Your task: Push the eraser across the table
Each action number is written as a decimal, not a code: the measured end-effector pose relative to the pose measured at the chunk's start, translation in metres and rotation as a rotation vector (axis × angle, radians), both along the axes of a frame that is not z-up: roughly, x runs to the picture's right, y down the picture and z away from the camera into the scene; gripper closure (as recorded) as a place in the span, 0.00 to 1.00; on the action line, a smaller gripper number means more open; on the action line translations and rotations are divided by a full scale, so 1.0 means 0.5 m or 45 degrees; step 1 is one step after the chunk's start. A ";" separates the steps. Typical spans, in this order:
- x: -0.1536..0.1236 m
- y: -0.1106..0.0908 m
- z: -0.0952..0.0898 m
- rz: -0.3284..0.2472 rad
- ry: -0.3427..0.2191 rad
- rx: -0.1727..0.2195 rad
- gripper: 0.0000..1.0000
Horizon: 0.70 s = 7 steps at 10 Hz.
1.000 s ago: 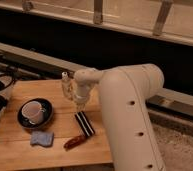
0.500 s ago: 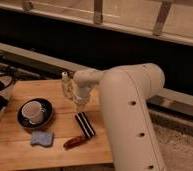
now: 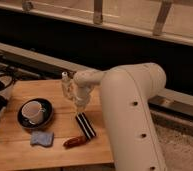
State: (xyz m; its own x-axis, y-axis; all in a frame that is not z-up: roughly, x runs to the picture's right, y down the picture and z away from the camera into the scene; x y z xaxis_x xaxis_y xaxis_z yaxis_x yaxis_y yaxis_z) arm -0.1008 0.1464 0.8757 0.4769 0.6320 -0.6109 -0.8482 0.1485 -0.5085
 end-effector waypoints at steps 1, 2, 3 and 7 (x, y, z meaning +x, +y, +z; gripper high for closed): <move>0.000 0.002 -0.002 -0.002 0.000 0.000 1.00; 0.000 0.005 -0.003 -0.003 0.001 0.001 1.00; 0.002 0.011 -0.006 -0.009 0.002 -0.001 1.00; 0.006 0.026 -0.014 -0.018 0.006 -0.003 1.00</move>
State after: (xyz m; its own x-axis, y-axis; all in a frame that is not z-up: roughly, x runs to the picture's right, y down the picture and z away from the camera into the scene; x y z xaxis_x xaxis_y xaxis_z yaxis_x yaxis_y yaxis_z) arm -0.0978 0.1593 0.8685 0.4832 0.6236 -0.6146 -0.8482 0.1596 -0.5050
